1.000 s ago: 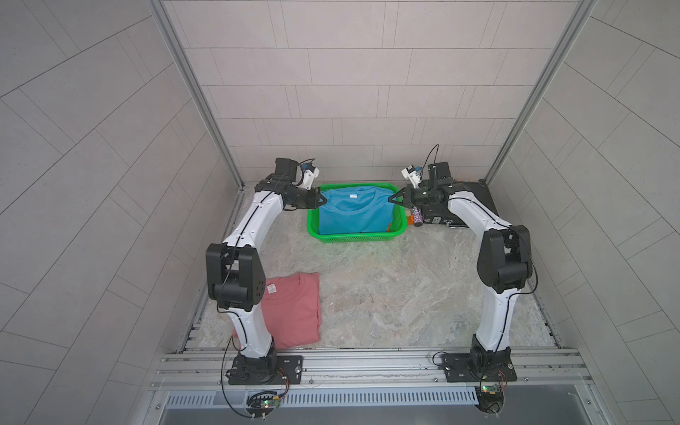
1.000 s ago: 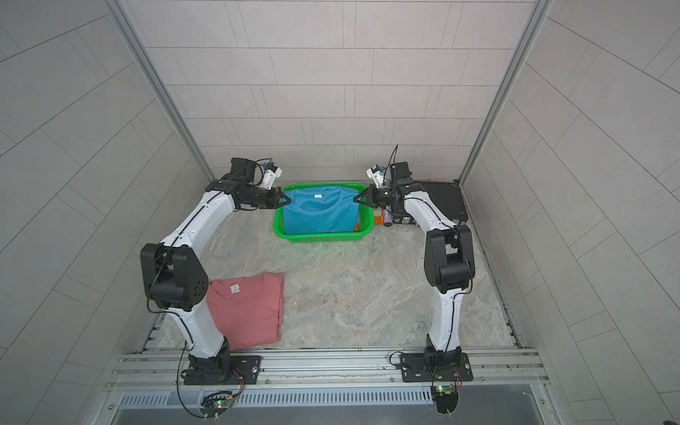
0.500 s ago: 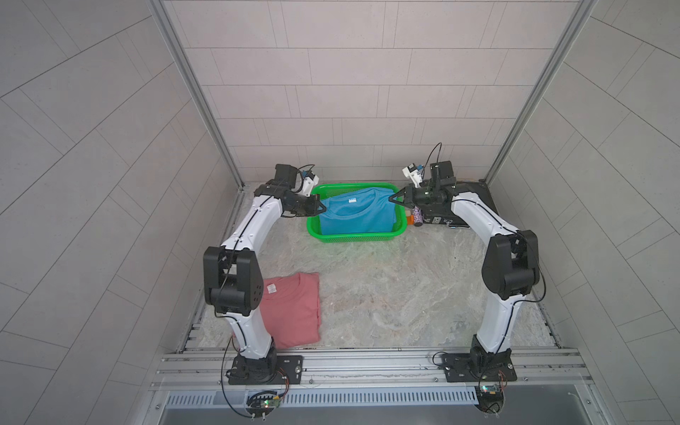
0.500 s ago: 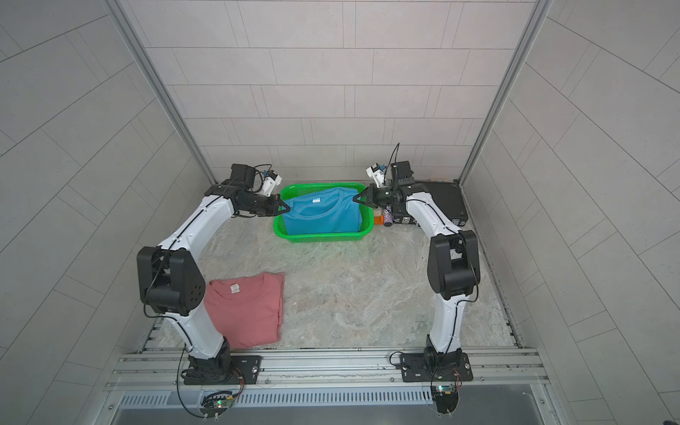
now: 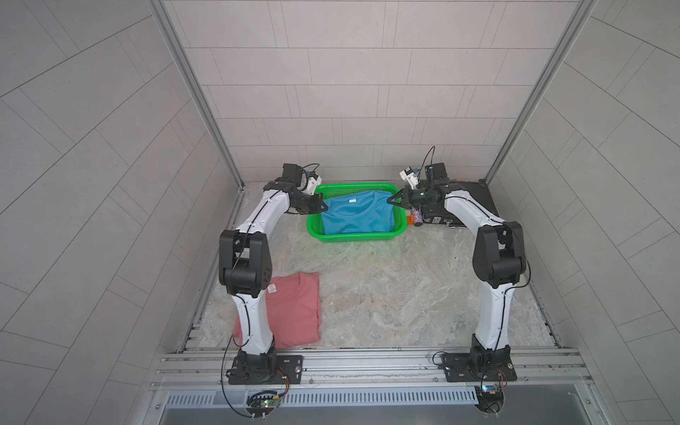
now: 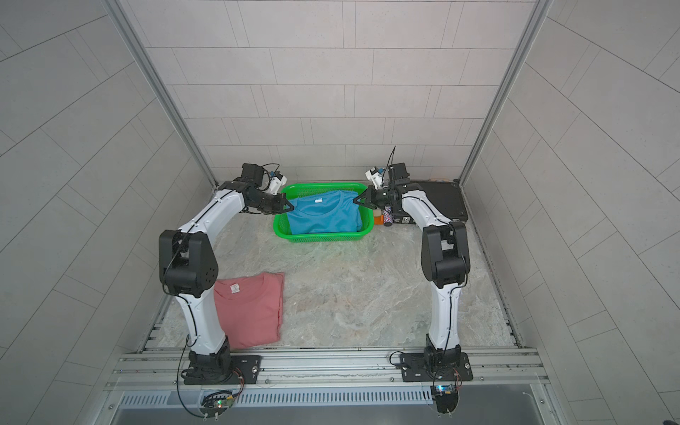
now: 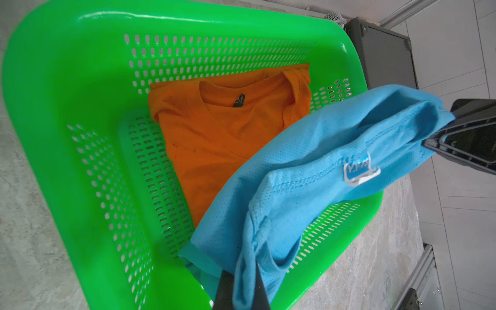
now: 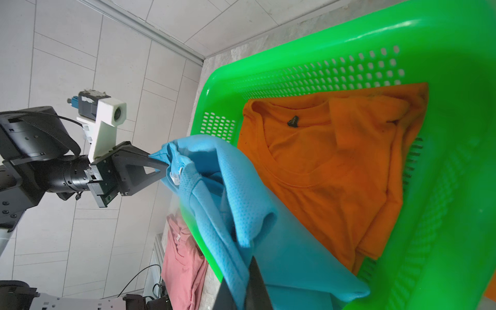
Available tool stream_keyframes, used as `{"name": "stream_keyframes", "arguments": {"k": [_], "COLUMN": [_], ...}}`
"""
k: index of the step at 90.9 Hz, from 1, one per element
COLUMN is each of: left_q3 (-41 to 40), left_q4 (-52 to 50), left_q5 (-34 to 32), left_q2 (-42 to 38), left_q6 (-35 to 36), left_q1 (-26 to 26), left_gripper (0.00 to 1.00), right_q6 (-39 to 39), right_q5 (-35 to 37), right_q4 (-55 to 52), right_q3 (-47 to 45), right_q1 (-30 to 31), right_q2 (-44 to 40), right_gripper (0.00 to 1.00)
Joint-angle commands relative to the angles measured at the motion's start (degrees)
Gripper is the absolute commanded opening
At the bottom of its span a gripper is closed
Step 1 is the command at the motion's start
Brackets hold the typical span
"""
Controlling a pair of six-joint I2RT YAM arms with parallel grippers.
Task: Put the folded t-shirts into the basket
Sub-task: Place the T-shirt in the bin.
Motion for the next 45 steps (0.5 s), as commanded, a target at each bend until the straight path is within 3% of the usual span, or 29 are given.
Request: {"name": "stream_keyframes", "arguments": {"k": [1,27,30,33,39,45], "left_q3": [2.1,8.4,9.7,10.9,13.3,15.2], "left_q4": [1.2,3.9,4.0,4.1,4.2,4.3], "left_q5": [-1.3,-2.0,-2.3,-2.5,-4.0,-5.1], "left_q2": [2.2,9.0,10.1,11.3,13.4,15.0], "left_q6": [1.4,4.0,4.0,3.9,3.2,2.7], "left_q1": [0.3,0.9,1.0,1.2,1.6,1.9], "left_gripper": [0.00,0.02,0.11,0.20,0.52,0.65], "right_q6": [-1.0,0.1,0.3,0.6,1.2,1.5], "right_q5": [0.7,0.4,0.6,1.3,2.9,4.4], "right_q4": [0.6,0.9,0.9,1.0,1.2,1.1], "right_q3": [1.8,11.2,12.3,13.4,14.7,15.9], "right_q1": [-0.4,-1.0,-1.2,-1.4,-1.6,-1.7], "right_q2": [1.8,9.1,10.3,11.1,12.6,13.5], "right_gripper": [0.00,0.02,0.05,0.16,0.43,0.54]}}
